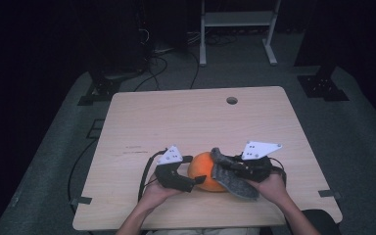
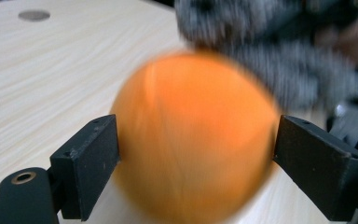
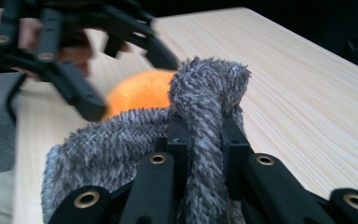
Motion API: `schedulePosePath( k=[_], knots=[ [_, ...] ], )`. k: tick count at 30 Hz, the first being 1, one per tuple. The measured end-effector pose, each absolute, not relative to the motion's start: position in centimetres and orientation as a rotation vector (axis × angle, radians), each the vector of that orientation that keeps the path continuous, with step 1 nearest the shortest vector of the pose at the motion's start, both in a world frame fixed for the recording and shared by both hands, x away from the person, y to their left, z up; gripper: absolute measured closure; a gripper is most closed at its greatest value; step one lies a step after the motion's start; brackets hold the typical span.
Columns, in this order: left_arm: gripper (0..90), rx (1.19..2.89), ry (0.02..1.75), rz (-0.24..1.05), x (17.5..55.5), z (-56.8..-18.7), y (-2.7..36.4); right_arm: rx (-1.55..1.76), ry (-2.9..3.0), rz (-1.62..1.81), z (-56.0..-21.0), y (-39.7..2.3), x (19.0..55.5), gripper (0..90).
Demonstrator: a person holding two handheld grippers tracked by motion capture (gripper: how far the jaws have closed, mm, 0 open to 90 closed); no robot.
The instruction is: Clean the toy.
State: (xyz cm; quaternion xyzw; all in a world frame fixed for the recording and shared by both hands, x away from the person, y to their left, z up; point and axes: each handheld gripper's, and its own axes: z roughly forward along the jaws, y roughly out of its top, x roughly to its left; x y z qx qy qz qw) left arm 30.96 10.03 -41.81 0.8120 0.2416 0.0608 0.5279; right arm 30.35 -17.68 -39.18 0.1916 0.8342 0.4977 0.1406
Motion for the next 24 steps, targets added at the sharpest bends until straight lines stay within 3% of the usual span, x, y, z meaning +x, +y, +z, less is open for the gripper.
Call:
schedulePosePath(
  k=[2,6,10,11,12,15,16,18,19,20,21,23,24],
  knots=[
    [22.4,2.003,0.566,0.207,30.7,-42.0,9.9,0.507,2.429,1.426,-39.2,-16.6,30.1,77.5],
    [27.4,2.025,0.574,0.224,30.5,-42.7,10.5,0.53,2.45,1.396,-39.9,-17.0,30.6,77.5],
    [20.7,2.008,0.589,0.15,30.9,-42.6,11.0,0.591,2.445,1.347,-40.5,-18.1,31.2,77.5],
    [11.5,1.993,0.604,0.114,31.3,-42.3,10.7,0.591,2.446,1.361,-40.6,-18.1,31.2,77.5],
    [9.3,1.993,0.604,0.114,31.3,-42.3,10.7,0.591,2.446,1.361,-40.6,-18.1,31.2,77.5],
    [6.5,2.034,0.629,0.074,32.0,-42.9,10.1,0.479,2.473,1.439,-40.3,-16.4,30.3,77.2],
    [12.0,2.034,0.629,0.074,32.0,-42.9,10.1,0.461,2.476,1.426,-40.3,-16.1,30.3,77.1],
    [27.3,2.046,0.584,0.151,31.6,-43.1,10.5,0.477,2.477,1.441,-40.4,-16.3,30.6,77.1],
    [31.8,2.06,0.58,0.273,31.0,-42.9,10.6,0.51,2.473,1.438,-40.4,-16.6,30.8,77.2],
    [34.7,2.06,0.58,0.273,31.0,-42.9,10.6,0.51,2.473,1.438,-40.4,-16.6,30.8,77.2],
    [35.4,2.051,0.601,0.418,30.6,-42.6,10.5,0.553,2.457,1.394,-40.7,-17.2,31.3,77.2],
    [34.3,2.046,0.616,0.488,30.5,-42.6,10.4,0.605,2.444,1.325,-41.1,-17.7,31.7,77.2],
    [32.3,2.048,0.644,0.455,30.9,-42.7,10.7,0.624,2.444,1.333,-41.2,-17.9,31.9,77.1]
  ],
)
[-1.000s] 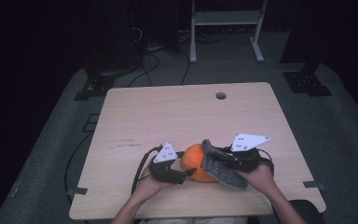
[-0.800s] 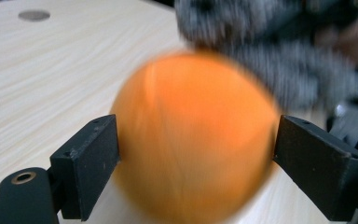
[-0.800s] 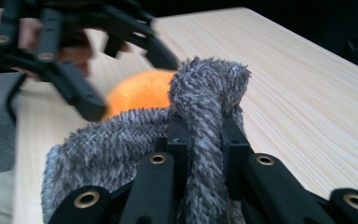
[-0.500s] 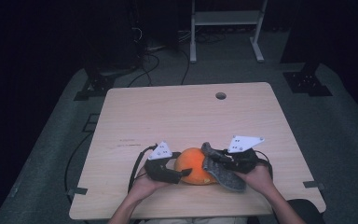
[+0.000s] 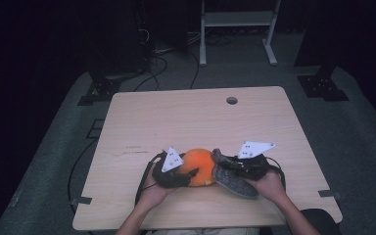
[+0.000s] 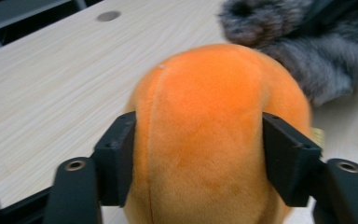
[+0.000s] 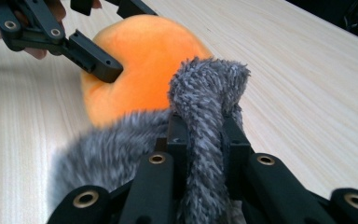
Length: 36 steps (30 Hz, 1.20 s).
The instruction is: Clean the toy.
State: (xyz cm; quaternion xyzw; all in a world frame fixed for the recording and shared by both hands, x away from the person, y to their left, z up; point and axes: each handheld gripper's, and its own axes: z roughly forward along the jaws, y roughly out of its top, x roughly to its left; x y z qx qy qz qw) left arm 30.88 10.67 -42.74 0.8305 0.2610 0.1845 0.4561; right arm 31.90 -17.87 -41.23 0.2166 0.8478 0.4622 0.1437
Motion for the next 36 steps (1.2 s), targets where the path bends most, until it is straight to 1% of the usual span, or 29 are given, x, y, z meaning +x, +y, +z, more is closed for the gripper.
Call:
schedulePosePath(
  k=[1,2,3,4,5,7,8,9,10,11,13,14,16,17,19,23,25,28,31,36],
  knots=[
    [29.7,2.044,0.639,0.394,31.0,-42.9,10.9,0.635,2.442,1.36,-41.2,-17.9,31.9,77.1],
    [27.0,2.044,0.639,0.394,31.0,-42.9,10.9,0.635,2.442,1.36,-41.2,-17.9,31.9,77.1],
    [24.1,2.052,0.622,0.35,31.0,-43.1,11.0,0.605,2.433,1.416,-41.0,-17.4,31.6,77.0],
    [24.1,2.056,0.604,0.326,31.0,-43.1,11.0,0.605,2.433,1.416,-41.0,-17.4,31.6,77.0],
    [18.8,2.047,0.591,0.305,30.9,-42.8,11.2,0.561,2.44,1.455,-40.9,-16.6,31.4,76.9],
    [13.5,1.994,0.628,0.283,31.3,-42.5,11.5,0.533,2.462,1.453,-41.3,-15.8,31.4,76.8],
    [13.1,1.994,0.628,0.283,31.3,-42.5,11.5,0.533,2.462,1.453,-41.3,-15.8,31.4,76.8],
    [15.5,1.98,0.641,0.27,31.4,-42.6,11.6,0.532,2.465,1.455,-41.6,-15.6,31.4,76.8],
    [15.5,1.987,0.647,0.281,31.5,-42.7,11.6,0.532,2.465,1.455,-41.6,-15.6,31.4,76.8],
    [23.0,2.016,0.652,0.304,31.5,-43.0,11.7,0.562,2.454,1.426,-41.7,-15.8,31.6,76.9],
    [26.4,2.018,0.657,0.297,31.5,-43.1,11.8,0.621,2.453,1.401,-42.1,-16.5,32.1,76.9],
    [26.4,2.025,0.669,0.295,31.6,-43.1,12.1,0.621,2.453,1.401,-42.1,-16.5,32.1,76.9],
    [27.0,2.019,0.692,0.268,31.9,-43.4,12.7,0.725,2.469,1.341,-43.1,-17.3,32.8,76.9],
    [26.2,1.998,0.704,0.237,32.1,-43.6,13.2,0.728,2.474,1.337,-43.2,-17.4,32.8,76.9],
    [23.3,1.991,0.711,0.225,32.2,-43.6,13.1,0.723,2.462,1.39,-42.9,-17.2,32.5,76.9],
    [24.4,2.0,0.705,0.24,32.0,-43.6,12.8,0.646,2.443,1.521,-42.0,-16.5,31.8,76.8],
    [25.1,1.999,0.719,0.232,32.2,-43.7,13.0,0.59,2.462,1.495,-42.0,-15.6,31.4,76.4],
    [25.4,1.989,0.725,0.228,32.2,-43.7,13.2,0.643,2.467,1.475,-42.5,-16.0,31.8,76.4],
    [25.4,1.993,0.705,0.22,32.2,-43.9,13.3,0.758,2.472,1.381,-43.2,-17.3,32.6,76.4],
    [25.6,1.98,0.711,0.202,32.2,-44.1,13.3,0.722,2.448,1.478,-42.6,-17.2,32.2,76.3]
  ],
)
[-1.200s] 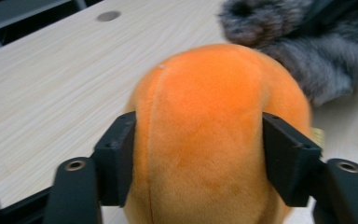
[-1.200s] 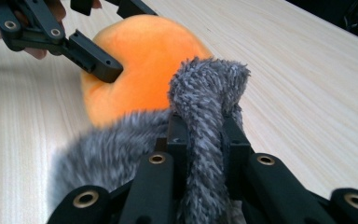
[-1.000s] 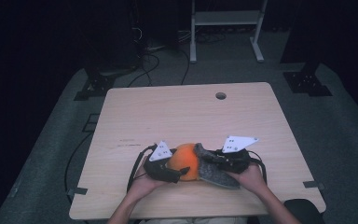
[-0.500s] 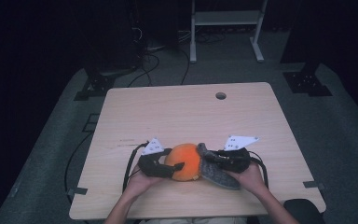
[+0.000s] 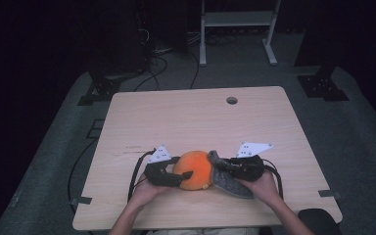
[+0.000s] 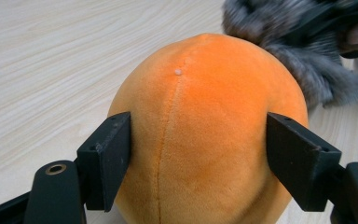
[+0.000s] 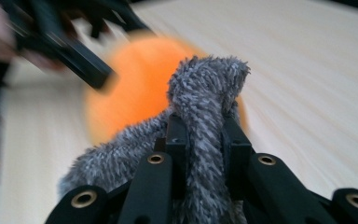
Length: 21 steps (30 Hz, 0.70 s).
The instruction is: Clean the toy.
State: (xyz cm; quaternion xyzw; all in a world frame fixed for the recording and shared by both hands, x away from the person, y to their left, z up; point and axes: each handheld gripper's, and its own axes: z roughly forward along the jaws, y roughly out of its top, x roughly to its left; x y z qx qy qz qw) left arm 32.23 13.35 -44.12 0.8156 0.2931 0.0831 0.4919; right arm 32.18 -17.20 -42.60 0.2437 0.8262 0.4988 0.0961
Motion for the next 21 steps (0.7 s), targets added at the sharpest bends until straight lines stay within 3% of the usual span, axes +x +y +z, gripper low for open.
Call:
schedulePosePath(
  k=[21],
  knots=[
    [28.9,2.025,0.605,0.286,31.2,-43.8,12.3,0.801,2.468,1.43,-43.2,-17.3,33.2,76.4]
  ],
)
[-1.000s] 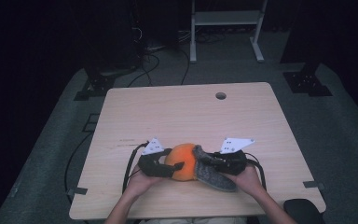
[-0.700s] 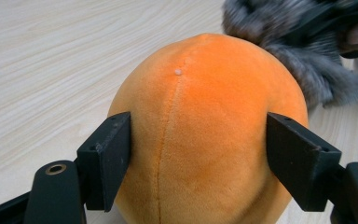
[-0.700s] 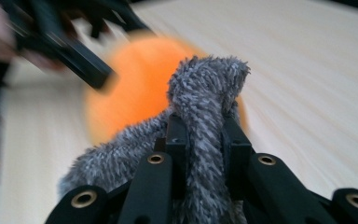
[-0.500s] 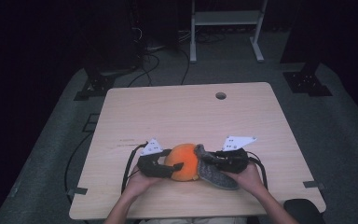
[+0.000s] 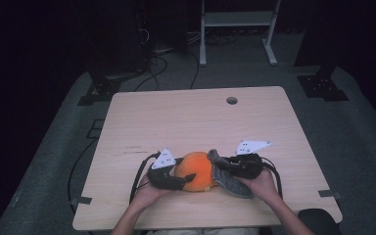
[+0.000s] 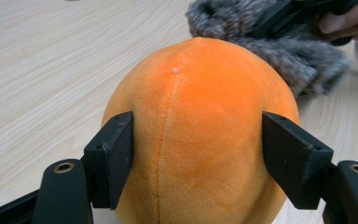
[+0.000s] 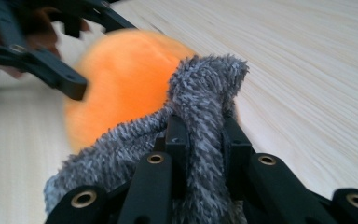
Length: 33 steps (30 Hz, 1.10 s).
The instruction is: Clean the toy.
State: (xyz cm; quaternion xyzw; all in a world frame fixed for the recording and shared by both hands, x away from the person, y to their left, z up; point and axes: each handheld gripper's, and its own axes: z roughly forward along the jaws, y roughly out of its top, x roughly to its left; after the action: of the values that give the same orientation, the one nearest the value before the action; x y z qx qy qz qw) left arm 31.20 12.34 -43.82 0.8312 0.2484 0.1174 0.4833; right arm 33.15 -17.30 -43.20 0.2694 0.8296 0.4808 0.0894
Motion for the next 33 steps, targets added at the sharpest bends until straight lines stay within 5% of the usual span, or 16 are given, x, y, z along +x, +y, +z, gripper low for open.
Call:
schedulePosePath(
  k=[29,33],
  knots=[
    [28.4,2.088,0.502,0.381,30.1,-43.4,10.9,0.637,2.443,1.535,-41.7,-15.8,31.6,76.3],
    [19.6,2.049,0.526,0.307,30.4,-43.2,11.3,0.644,2.456,1.501,-42.1,-15.9,31.9,76.5]
  ],
)
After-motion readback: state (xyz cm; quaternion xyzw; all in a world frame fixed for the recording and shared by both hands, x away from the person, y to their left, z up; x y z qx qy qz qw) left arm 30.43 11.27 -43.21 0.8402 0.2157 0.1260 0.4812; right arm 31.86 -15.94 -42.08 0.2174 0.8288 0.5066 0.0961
